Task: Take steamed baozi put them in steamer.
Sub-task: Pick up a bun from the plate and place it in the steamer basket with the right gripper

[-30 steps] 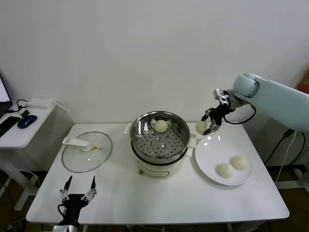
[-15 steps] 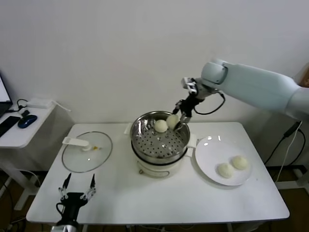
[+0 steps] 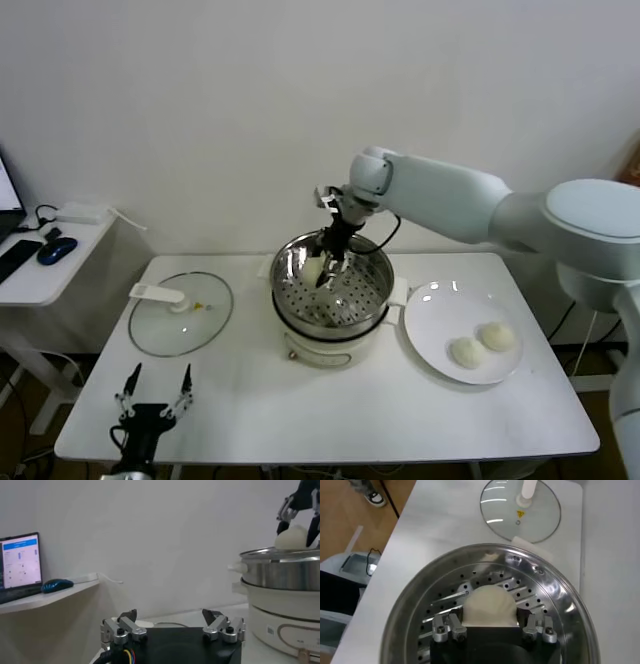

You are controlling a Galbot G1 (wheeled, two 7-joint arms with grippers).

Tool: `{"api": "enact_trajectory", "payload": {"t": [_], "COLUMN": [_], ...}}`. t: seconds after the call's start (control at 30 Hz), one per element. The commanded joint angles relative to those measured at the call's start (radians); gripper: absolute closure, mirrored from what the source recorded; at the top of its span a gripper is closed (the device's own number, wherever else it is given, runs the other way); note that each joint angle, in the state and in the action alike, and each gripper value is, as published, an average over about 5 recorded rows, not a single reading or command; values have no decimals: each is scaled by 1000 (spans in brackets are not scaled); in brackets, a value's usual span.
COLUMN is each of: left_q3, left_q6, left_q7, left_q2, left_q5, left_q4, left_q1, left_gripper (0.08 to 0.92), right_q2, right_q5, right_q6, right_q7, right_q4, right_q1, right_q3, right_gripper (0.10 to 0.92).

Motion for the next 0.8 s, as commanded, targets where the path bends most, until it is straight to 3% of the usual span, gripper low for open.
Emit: {"api": "enact_trajectory", "payload": {"t": [0.03,0.8], "left_q3": [0,-1], "left_q6": [-2,-6], "left_q7": [1,1], "left_q2": [3,5], "left_q5": [-3,-7], "left_q4": [-3,10], "left_q1": [5,5], "left_gripper": [177,177], "right_q2": [116,145], "right_q5": [-105,-137], "right_q6": [9,17], "right_q7": [-10,-10], "right_q4": [-195,-235], "right_q1": [-104,-142], "right_q3": [58,105], "right_gripper": [346,344]}}
